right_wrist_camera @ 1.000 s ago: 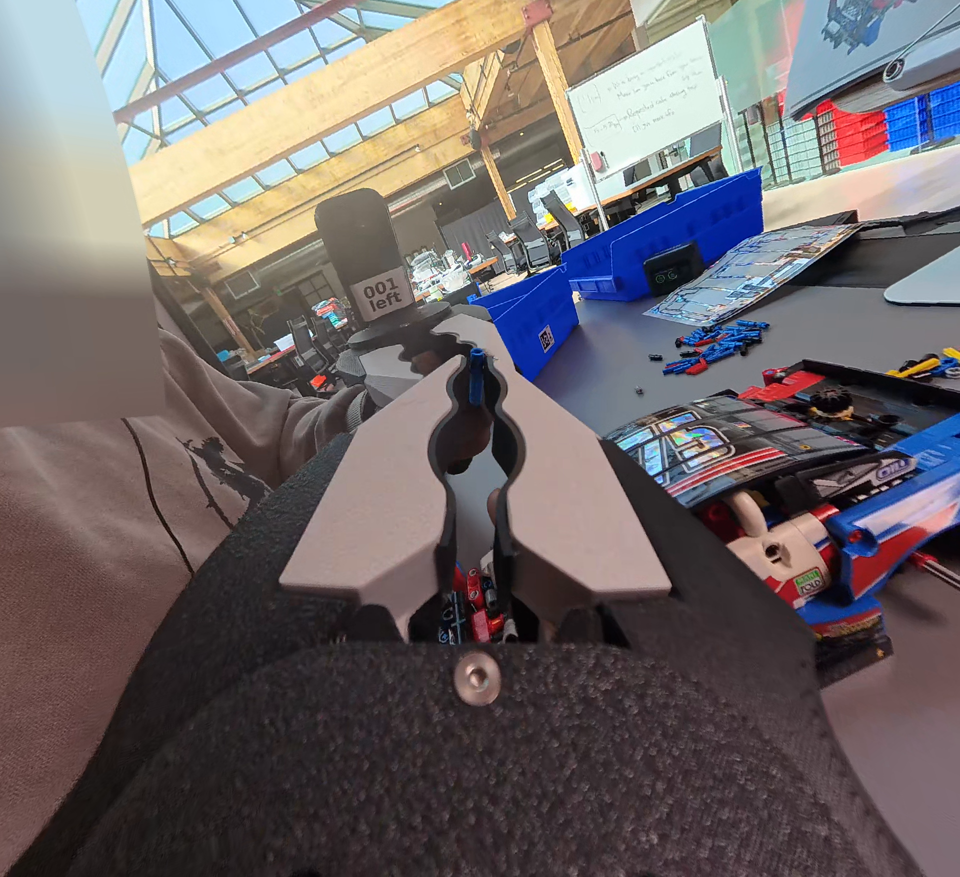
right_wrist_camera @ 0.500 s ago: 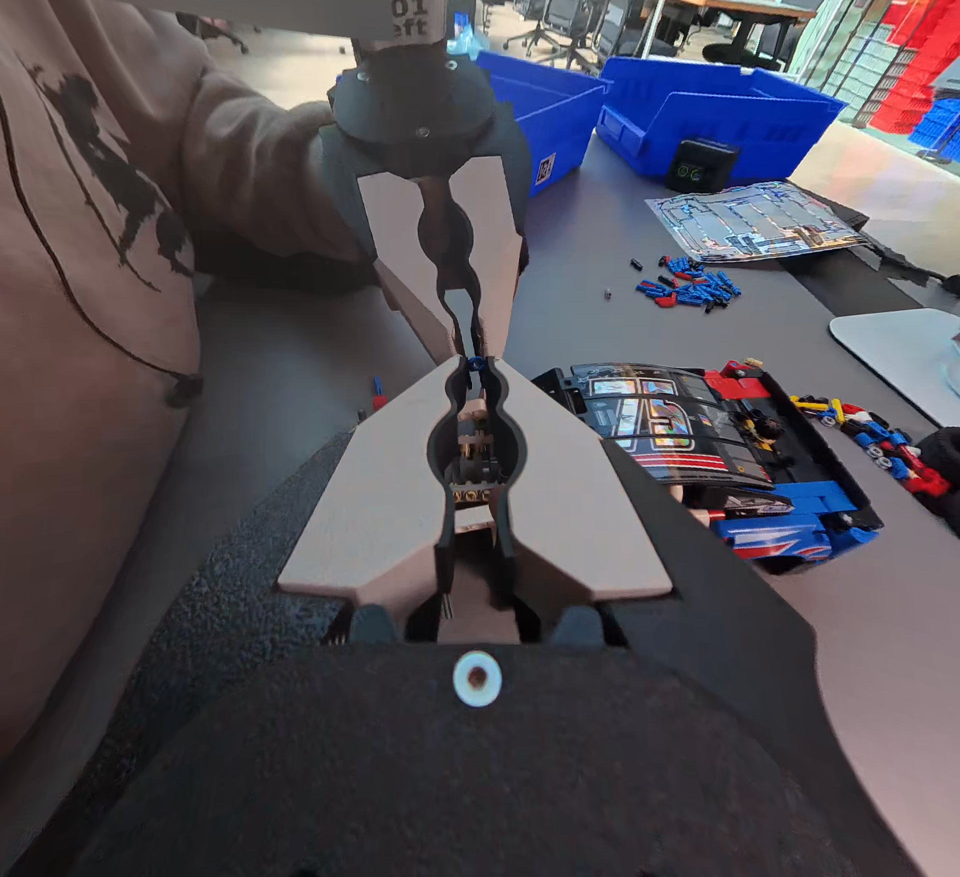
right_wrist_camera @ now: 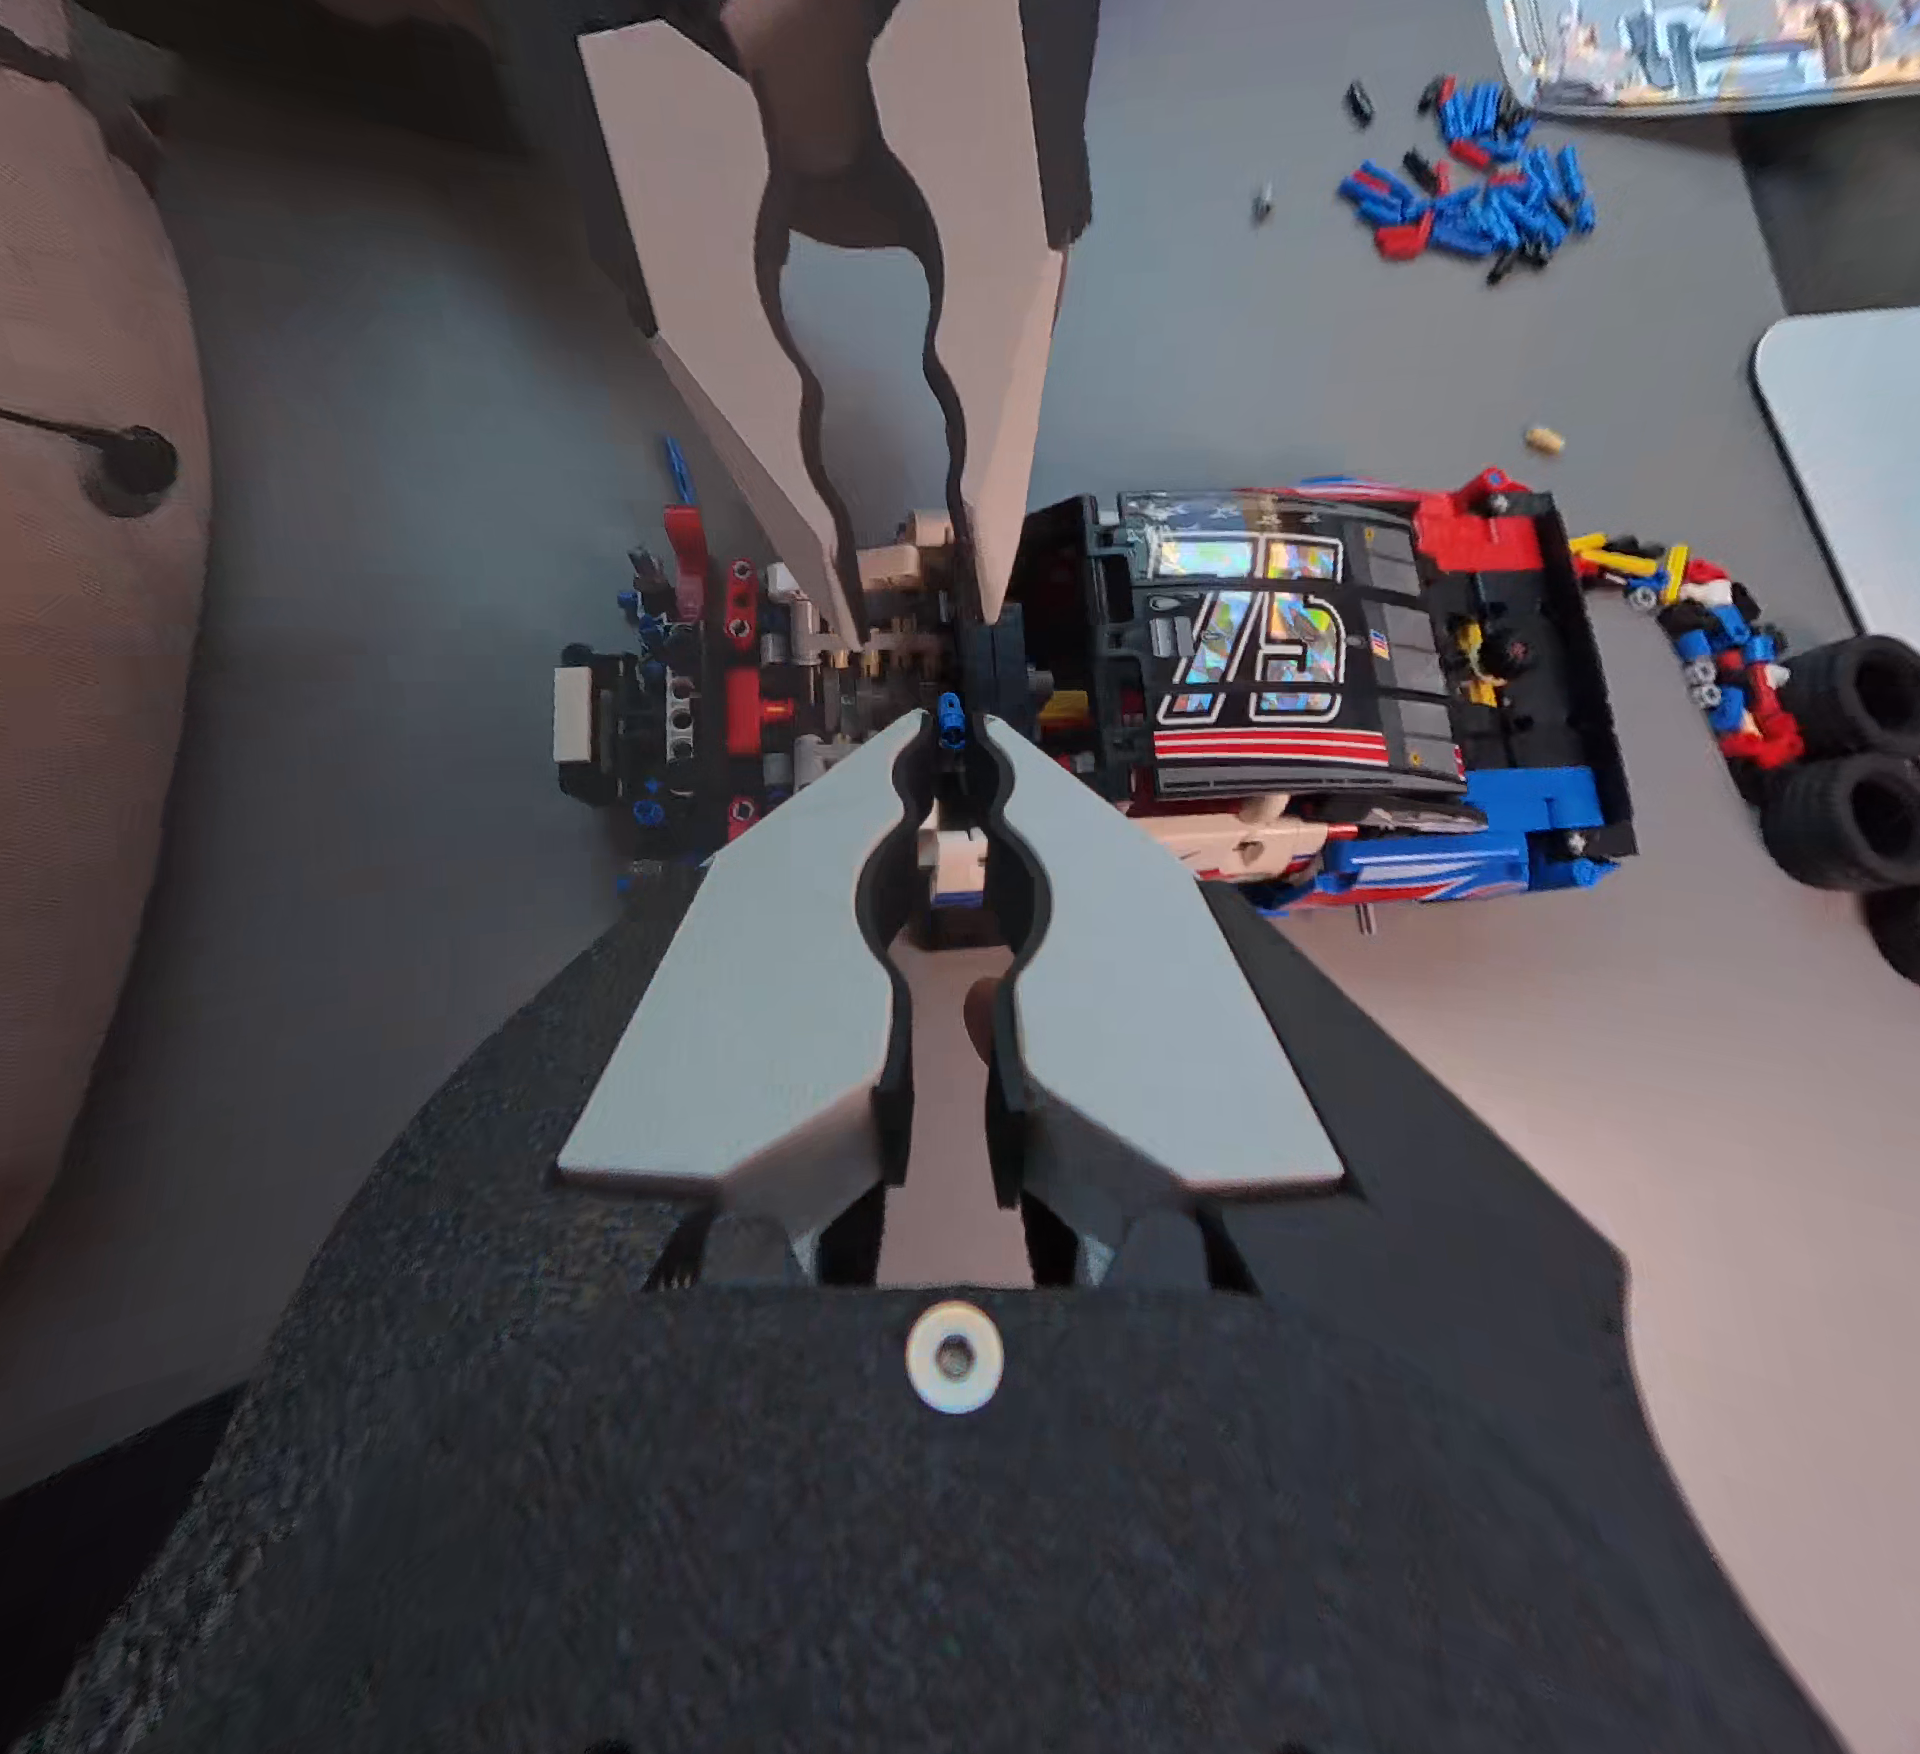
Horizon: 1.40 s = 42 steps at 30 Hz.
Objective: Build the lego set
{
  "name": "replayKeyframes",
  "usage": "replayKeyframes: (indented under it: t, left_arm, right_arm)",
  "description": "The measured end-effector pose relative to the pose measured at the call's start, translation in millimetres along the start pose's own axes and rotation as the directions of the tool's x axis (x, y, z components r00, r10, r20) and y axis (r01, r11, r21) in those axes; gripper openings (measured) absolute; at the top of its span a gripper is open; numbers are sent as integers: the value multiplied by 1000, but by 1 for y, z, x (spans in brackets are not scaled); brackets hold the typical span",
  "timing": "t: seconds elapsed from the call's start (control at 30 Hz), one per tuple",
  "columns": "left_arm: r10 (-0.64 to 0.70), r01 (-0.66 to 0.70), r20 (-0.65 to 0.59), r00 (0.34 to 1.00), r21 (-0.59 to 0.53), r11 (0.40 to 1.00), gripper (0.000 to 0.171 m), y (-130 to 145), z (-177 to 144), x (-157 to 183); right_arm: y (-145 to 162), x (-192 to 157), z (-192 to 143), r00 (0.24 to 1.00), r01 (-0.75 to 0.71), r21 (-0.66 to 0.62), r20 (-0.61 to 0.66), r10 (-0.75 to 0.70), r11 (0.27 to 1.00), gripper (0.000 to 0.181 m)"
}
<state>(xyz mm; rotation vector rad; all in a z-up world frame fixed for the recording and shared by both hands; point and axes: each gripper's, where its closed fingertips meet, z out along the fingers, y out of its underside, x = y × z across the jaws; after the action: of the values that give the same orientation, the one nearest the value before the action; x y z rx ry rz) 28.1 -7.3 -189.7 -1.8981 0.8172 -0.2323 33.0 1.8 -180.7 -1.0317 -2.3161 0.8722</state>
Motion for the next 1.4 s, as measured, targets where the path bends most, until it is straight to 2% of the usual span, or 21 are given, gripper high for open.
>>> replayKeyframes:
  t: [0.27, 0.57, 0.77, 1.13, 1.2, 1.3, 1.4]
  left_arm:
    - [78, -70, 104, 991, -74, 995, 21, 19, 10, -10]
    - [88, -85, 172, 981, -22, 996, 20, 17, 12, -9]
    - [35, -37, 185, 982, 4, 999, 21, 18, 12, -14]
    - [-118, 110, 110, 987, 76, 991, 27, 19, -17, -22]
    - [-129, 122, 133, 983, 56, 991, 37, 23, -21, -28]
    - [-190, 197, 127, 974, -47, 979, 63, 41, -18, -28]
    - [-293, 300, 115, 949, -51, 953, 79, 48, -9, -26]
  right_arm:
    - [9, 2, 13, 995, -71, -234, 44, 84, 970, 2]
    - [13, 1, 16, 996, -56, -395, 41, 79, 917, 2]
    - [13, 1, 18, 998, -33, -473, 34, 56, 880, 2]
    - [13, -1, 20, 988, 154, -590, 94, -122, 793, 3]
    - [13, -2, 20, 980, 197, -588, 121, -156, 785, 3]
    - [14, -3, 20, 970, 244, -595, 156, -188, 766, 3]
    - [14, -3, 20, 956, 294, -609, 191, -223, 737, 3]
